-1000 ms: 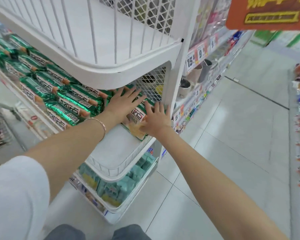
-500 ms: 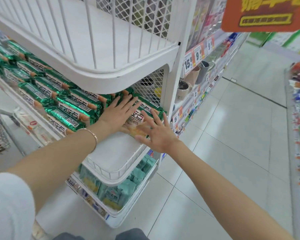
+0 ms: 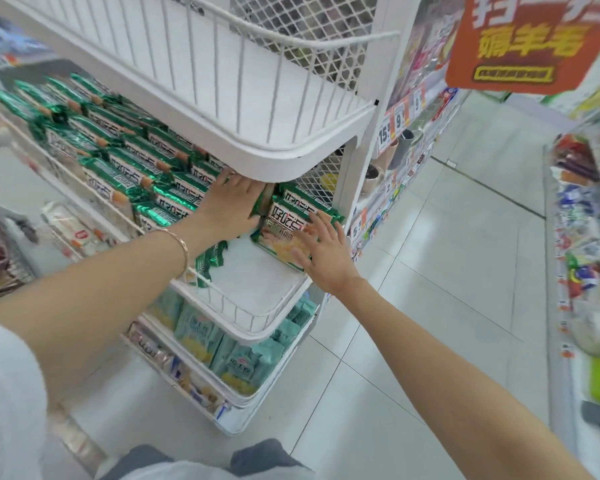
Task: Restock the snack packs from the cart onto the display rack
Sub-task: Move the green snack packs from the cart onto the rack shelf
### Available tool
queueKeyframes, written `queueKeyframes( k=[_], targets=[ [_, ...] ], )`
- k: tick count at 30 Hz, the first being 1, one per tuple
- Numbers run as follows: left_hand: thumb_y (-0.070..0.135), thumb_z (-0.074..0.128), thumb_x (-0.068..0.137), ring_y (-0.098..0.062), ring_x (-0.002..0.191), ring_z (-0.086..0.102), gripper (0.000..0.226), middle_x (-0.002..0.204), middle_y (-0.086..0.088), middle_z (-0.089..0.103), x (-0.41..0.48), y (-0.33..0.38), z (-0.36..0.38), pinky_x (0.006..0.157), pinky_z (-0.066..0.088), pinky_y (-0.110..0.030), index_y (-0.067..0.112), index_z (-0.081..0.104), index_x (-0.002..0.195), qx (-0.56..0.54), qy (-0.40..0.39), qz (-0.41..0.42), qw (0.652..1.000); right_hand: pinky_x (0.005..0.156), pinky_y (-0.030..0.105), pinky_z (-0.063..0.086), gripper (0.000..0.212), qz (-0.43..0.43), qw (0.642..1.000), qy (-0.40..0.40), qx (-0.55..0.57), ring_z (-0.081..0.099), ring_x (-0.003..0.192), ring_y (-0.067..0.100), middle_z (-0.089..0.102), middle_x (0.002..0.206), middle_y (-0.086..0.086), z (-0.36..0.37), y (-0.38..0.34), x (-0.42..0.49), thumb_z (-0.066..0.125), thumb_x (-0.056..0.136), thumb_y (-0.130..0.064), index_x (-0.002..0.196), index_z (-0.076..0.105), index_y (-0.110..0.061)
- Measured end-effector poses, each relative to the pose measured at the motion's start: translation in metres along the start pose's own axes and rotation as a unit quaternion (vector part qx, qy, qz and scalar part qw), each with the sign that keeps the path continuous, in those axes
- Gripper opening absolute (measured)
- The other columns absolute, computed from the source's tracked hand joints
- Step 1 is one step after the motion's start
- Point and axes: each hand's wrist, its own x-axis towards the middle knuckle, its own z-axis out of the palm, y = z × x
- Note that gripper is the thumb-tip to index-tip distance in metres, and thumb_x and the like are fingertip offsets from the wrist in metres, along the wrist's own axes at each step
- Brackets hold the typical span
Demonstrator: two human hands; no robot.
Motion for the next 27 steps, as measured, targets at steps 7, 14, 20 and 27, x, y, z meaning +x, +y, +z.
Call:
queueKeyframes(
  k=[7, 14, 20, 27],
  targets=[
    [0.058, 0.031, 0.101, -0.029, 0.152, 0.016, 0.076, 0.165, -0.012, 0.015, -0.061, -0.113, -0.008, 0.122, 0.017, -0.050, 0.012, 0.012, 0.159, -0.048, 0.007, -0.098, 0.994, 0.123, 0.053, 0.007, 0.054, 0.034, 0.998, 0.030, 0.039, 0.018, 0.151, 0.033, 0.022, 0.163, 0.016, -0.020, -0.099, 0.030, 0.023, 0.106, -0.048, 0.149, 0.041, -0.019],
    [0.053, 0.035, 0.101, -0.032, 0.148, 0.025, 0.073, 0.163, -0.014, 0.020, -0.174, -0.249, 0.000, 0.118, 0.024, -0.051, 0.016, 0.012, 0.159, -0.057, -0.036, -0.177, 0.982, 0.122, 0.053, 0.004, 0.049, -0.036, 0.996, 0.059, 0.050, 0.022, 0.149, 0.032, 0.027, 0.161, 0.018, -0.020, -0.253, 0.109, 0.031, 0.108, -0.042, 0.147, 0.046, -0.016],
    [0.058, 0.031, 0.100, -0.027, 0.151, 0.016, 0.074, 0.166, -0.011, 0.013, -0.267, -0.360, 0.021, 0.120, 0.019, -0.050, 0.016, 0.013, 0.158, -0.073, -0.088, -0.279, 0.953, 0.121, 0.056, 0.003, 0.047, -0.132, 0.990, 0.023, 0.043, 0.019, 0.150, 0.035, 0.027, 0.159, 0.021, 0.006, -0.386, 0.168, 0.037, 0.106, -0.039, 0.145, 0.047, -0.014],
    [0.064, 0.035, 0.097, -0.034, 0.144, 0.033, 0.078, 0.161, -0.014, 0.025, -0.346, -0.442, 0.033, 0.114, 0.033, -0.055, 0.011, 0.024, 0.155, -0.110, -0.102, -0.403, 0.903, 0.121, 0.048, -0.001, 0.046, -0.204, 0.974, -0.041, 0.086, 0.014, 0.152, 0.029, 0.023, 0.162, 0.014, 0.046, -0.505, 0.222, 0.035, 0.106, -0.042, 0.144, 0.048, -0.019]
  ],
)
